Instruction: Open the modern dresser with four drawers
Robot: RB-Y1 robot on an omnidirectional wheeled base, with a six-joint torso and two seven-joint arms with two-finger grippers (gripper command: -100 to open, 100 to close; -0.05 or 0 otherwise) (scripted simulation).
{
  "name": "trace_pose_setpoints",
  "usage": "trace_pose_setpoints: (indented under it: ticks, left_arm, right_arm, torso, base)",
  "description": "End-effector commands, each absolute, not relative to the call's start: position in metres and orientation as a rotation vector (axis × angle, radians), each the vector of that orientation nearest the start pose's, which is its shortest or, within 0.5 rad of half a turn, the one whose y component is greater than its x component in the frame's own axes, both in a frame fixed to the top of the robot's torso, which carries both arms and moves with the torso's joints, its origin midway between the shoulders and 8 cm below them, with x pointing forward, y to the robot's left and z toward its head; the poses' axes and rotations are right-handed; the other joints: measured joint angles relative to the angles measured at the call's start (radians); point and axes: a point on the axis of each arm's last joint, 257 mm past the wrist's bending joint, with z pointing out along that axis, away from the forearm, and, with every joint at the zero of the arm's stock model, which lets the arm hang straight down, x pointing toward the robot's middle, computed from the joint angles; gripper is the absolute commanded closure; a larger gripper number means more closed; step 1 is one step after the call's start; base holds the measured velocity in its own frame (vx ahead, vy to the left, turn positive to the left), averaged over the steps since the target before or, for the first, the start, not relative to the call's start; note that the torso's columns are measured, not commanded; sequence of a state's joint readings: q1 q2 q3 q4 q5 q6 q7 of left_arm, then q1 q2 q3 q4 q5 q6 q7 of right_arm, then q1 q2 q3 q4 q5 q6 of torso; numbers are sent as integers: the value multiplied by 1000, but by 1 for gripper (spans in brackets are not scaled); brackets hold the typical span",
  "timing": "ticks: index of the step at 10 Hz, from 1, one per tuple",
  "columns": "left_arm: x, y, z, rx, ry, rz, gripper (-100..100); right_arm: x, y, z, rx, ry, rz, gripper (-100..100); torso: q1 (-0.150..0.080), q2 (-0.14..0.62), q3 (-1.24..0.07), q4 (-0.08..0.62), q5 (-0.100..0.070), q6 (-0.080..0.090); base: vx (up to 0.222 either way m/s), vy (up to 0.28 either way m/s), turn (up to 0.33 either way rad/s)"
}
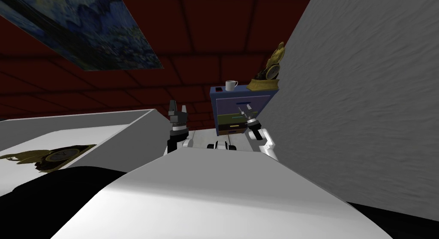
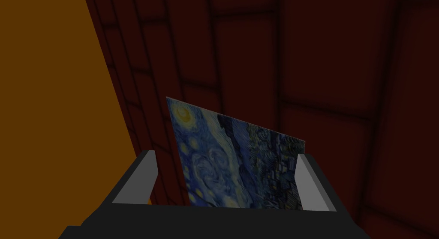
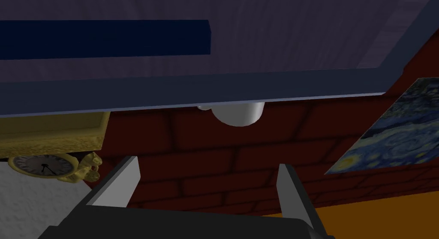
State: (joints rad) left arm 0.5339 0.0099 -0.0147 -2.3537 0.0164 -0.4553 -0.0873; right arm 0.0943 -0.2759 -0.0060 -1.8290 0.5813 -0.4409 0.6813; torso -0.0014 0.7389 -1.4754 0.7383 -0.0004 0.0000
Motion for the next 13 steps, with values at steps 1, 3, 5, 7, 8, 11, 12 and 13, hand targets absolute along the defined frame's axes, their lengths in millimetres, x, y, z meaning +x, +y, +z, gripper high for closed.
trace_pose_setpoints:
  ticks: [1,3,5,7,8,11,12,13]
  left_arm:
    - [335,277,38,-631,633,-1235,0]
    - [335,277,38,-631,633,-1235,0]
    - [335,277,38,-631,633,-1236,0]
    - [335,277,38,-631,633,-1235,0]
    - [335,277,38,-631,633,-1236,0]
    - [335,277,38,-631,633,-1235,0]
    - [335,277,38,-631,633,-1236,0]
    - [335,277,38,-631,633,-1236,0]
  right_arm:
    - [491,-209,-76,-339,1125,184,-100]
    - [502,-212,-84,-396,1137,103,-100]
    - [512,-215,-91,-454,1148,21,-100]
    - [523,-220,-98,-511,1157,-61,-100]
    - [533,-226,-105,-566,1165,-139,-100]
    - [543,-232,-111,-626,1168,-224,-100]
    - [553,-240,-116,-680,1171,-301,-100]
    - [562,-248,-120,-723,1175,-365,-100]
  torso:
    - [1,-1,-1,0,0,0]
    - [2,-1,-1,0,0,0]
    - [2,-1,-1,0,0,0]
    - [2,-1,-1,0,0,0]
    - [1,-1,-1,0,0,0]
    - [2,-1,-1,0,0,0]
    - [1,-1,-1,0,0,0]
    - [2,-1,-1,0,0,0]
  base:
    - [1,62,-29]
    - [-9,70,-37]
    - [-8,71,-37]
    - [-1,73,-43]
    - [-7,74,-48]
    - [-6,67,-34]
    - [-14,75,-43]
    - [-14,100,-72]
